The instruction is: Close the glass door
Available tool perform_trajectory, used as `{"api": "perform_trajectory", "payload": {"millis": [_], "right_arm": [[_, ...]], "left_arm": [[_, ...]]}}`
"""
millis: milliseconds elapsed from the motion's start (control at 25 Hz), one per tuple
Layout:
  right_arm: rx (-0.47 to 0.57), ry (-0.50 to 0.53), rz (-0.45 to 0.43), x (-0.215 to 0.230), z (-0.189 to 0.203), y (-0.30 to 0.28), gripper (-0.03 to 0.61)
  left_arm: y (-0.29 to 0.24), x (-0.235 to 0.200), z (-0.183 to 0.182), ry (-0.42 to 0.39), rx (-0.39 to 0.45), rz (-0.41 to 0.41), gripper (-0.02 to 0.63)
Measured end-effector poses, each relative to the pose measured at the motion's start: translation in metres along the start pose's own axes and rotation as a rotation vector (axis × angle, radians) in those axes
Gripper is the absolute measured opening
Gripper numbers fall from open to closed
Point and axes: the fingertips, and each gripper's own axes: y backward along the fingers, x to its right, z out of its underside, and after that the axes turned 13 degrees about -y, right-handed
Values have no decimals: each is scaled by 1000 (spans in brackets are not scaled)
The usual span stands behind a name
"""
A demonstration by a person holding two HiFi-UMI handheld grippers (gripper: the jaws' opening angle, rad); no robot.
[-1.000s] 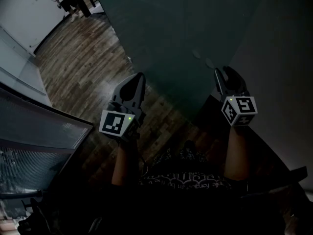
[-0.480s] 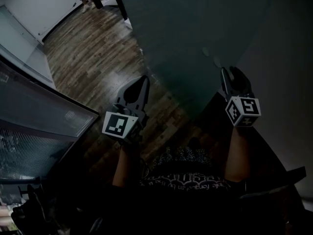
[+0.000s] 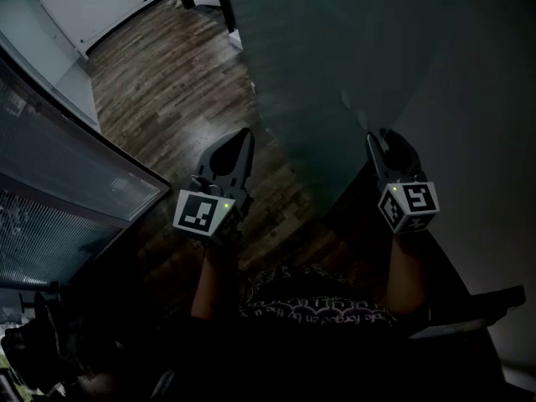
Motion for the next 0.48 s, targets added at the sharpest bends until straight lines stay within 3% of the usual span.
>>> {"api": "perform_trajectory", "payload": {"millis": [480], "right_arm": [[-28, -21, -178, -53, 2, -1, 135]], "left_arm": [[39, -18, -7, -23, -39, -140, 2]]}}
